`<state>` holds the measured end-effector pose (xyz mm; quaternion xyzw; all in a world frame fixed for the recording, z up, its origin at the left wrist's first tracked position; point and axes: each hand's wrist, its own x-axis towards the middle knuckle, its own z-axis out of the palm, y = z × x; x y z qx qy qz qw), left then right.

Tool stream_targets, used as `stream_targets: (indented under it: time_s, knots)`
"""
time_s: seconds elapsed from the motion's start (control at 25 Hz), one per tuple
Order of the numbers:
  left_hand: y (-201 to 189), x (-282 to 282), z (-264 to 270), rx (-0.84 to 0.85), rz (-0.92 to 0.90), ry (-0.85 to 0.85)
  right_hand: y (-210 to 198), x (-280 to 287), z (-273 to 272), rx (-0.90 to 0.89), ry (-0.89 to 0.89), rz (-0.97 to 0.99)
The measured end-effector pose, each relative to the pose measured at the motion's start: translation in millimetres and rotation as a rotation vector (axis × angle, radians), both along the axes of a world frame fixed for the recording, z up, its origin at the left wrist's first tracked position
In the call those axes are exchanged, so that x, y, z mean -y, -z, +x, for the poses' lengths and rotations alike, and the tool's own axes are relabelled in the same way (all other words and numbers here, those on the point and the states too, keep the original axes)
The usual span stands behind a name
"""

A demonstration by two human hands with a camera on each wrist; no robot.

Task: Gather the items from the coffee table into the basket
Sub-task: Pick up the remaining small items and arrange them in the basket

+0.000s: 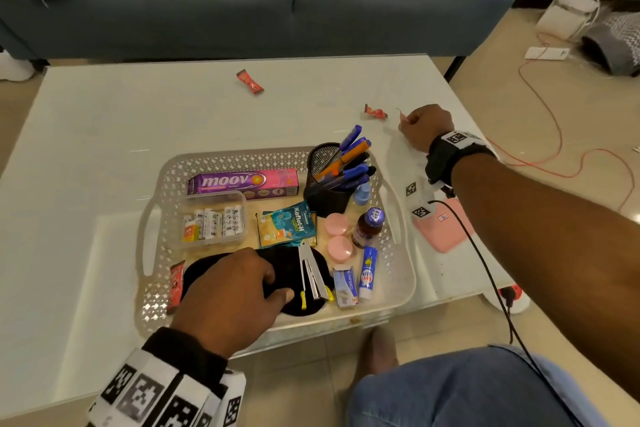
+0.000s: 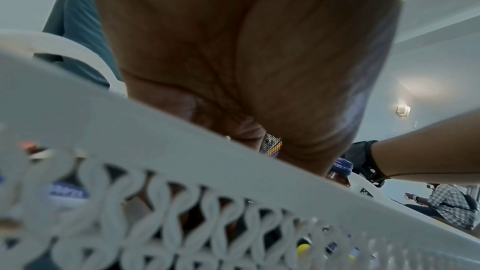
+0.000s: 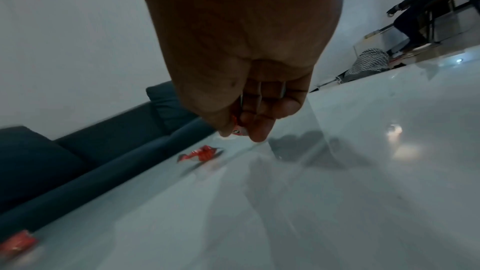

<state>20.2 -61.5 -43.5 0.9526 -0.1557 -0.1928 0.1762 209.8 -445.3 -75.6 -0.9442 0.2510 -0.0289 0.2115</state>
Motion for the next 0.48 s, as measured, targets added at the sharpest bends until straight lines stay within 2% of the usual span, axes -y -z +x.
stream_targets:
  time_s: [0.12, 0.28, 0.4, 0.48]
  knots:
    - [-1, -1, 0, -0.013, 0.007, 0.019, -34, -19, -21, 0.176, -0.045, 0.024]
    - [3, -3, 6, -0.066, -0.003, 0.031, -94, -58, -75, 0.426, -0.112, 0.227]
    - [-2, -8, 8, -0.154, -0.074, 0.015, -130, -115, -123, 0.504, -0.187, 0.474]
    - [-14, -17, 12, -0.124, -0.208, -0.053, -139, -161, -154, 0.471, -0.233, 0.639]
